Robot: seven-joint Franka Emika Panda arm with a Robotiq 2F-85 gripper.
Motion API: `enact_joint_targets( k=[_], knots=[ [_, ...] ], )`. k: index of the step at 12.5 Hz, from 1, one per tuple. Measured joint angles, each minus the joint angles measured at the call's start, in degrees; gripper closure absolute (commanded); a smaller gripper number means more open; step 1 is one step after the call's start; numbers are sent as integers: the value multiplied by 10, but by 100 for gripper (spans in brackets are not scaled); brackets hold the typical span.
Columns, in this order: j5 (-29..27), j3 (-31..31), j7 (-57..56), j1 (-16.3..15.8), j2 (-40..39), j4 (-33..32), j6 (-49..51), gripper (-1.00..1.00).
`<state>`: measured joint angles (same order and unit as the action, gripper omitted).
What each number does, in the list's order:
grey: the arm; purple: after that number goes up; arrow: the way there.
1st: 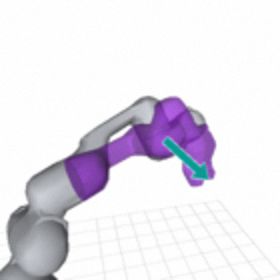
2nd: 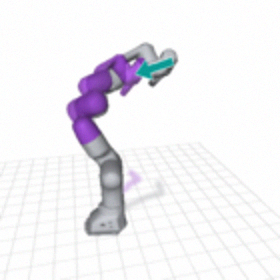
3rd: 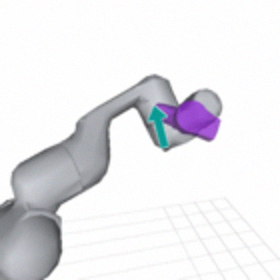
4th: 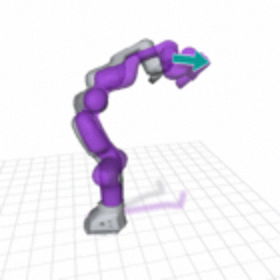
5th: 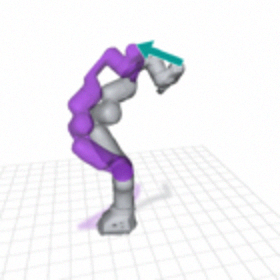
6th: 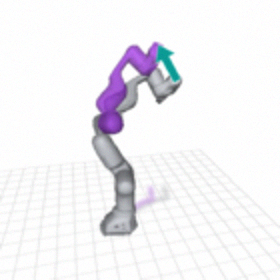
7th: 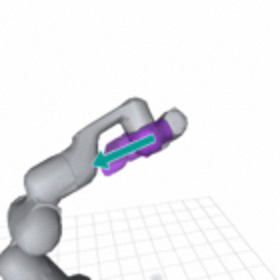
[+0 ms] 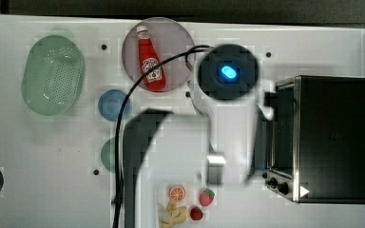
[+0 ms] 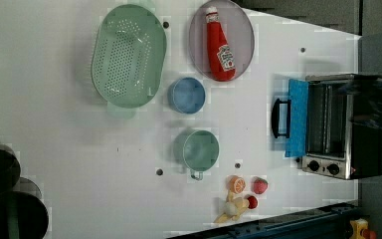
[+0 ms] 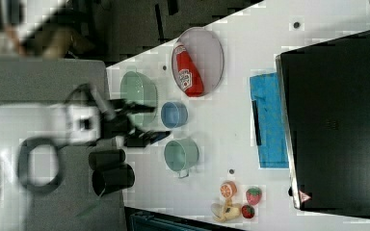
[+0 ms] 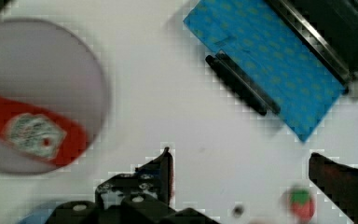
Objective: Flap close oven.
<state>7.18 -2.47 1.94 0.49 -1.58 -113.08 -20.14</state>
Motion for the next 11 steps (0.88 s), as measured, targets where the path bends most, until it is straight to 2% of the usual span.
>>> enact_joint_targets(
  k=[2,4,5,7,11],
  knots=[
    [57,22,0,-7,-83,-11,-24,-100],
    [77,39,-2,-15,-148,-24,-33,-100],
    [105,39,-2,-23,-179,-24,-37,-100],
    [180,37,-3,-35,-235,-6,-37,-100],
    [355,42,-3,-39,-323,65,-42,-100]
  ],
)
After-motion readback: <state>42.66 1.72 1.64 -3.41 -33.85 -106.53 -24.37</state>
